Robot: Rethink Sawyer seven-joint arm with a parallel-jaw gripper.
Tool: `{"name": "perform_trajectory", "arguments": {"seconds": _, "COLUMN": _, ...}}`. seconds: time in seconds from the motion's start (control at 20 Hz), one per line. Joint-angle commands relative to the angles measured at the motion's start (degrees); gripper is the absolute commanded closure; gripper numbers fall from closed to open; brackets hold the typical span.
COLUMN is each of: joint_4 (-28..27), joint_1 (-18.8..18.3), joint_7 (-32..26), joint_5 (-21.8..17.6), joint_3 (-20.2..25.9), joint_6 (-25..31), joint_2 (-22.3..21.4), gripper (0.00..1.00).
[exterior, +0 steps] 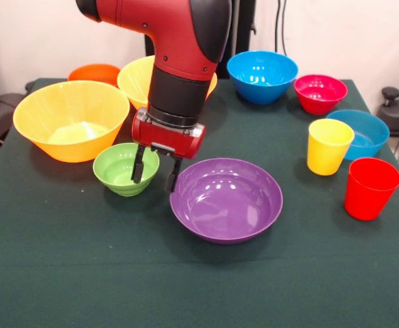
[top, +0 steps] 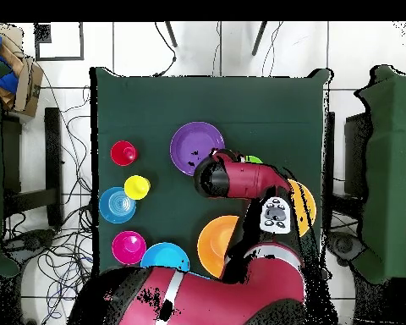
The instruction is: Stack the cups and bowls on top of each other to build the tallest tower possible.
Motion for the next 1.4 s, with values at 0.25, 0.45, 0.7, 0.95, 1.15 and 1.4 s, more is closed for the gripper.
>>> {"name": "perform_trajectory", "arguments": {"seconds": 0.25, "joint_4": -4.3, "joint_1": 3.5, "joint_7": 2.0, "joint_5": -0.3, "joint_3": 6.3, "joint_6": 6.4, "joint_2": 3.0, "gripper": 0.00}}
{"name": "perform_trajectory", "arguments": {"seconds": 0.45, "joint_4": -4.6, "joint_1": 3.8, "joint_7": 2.1, "joint_5": -0.3, "joint_3": 6.0, "joint_6": 6.3, "joint_2": 3.3, "gripper": 0.00}}
{"name": "perform_trajectory", "arguments": {"seconds": 0.7, "joint_4": -4.0, "joint_1": 3.2, "joint_7": 1.9, "joint_5": -0.3, "joint_3": 6.4, "joint_6": 6.3, "joint_2": 2.7, "gripper": 0.00}}
{"name": "perform_trajectory", "arguments": {"seconds": 0.95, "joint_4": -2.3, "joint_1": 1.6, "joint_7": 0.5, "joint_5": -0.9, "joint_3": 8.2, "joint_6": 6.7, "joint_2": 1.0, "gripper": 0.00}}
{"name": "perform_trajectory", "arguments": {"seconds": 1.15, "joint_4": -3.0, "joint_1": 2.0, "joint_7": 0.7, "joint_5": -0.9, "joint_3": 7.6, "joint_6": 7.0, "joint_2": 1.4, "gripper": 0.00}}
{"name": "perform_trajectory", "arguments": {"seconds": 1.4, "joint_4": -3.3, "joint_1": 2.4, "joint_7": 1.0, "joint_5": -0.7, "joint_3": 7.2, "joint_6": 7.0, "joint_2": 1.7, "gripper": 0.00}}
